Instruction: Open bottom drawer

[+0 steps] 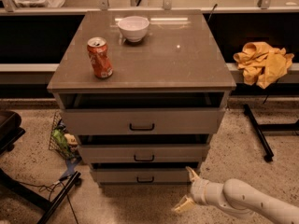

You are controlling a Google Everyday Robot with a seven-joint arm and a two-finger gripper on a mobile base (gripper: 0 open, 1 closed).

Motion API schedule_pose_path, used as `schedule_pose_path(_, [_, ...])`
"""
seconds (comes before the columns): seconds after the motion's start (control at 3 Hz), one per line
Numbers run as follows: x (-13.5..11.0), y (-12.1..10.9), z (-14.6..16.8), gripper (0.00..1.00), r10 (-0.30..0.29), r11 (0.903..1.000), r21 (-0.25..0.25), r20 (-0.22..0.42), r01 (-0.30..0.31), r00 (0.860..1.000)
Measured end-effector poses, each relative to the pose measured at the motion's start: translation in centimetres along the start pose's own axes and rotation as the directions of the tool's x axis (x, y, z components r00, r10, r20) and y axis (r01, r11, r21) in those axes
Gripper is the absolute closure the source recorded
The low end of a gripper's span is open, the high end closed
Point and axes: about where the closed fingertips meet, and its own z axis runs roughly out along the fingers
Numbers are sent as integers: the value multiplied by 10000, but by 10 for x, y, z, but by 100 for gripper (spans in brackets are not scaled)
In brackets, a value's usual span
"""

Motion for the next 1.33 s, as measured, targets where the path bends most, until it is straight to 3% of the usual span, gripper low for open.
schedule_pose_path(0.33, [20, -2, 37, 0, -112, 9999, -103, -282, 109, 9995])
schedule_pose_path(0.67, [20, -2, 37, 0, -112, 9999, -104, -282, 109, 9995])
schedule_pose_path(1.0, [27, -3, 53, 0, 24, 9998, -216, -187, -28, 9998])
schedule_pose_path(1.33, [42, -6, 83, 0, 52, 9991, -415, 312, -39, 9995])
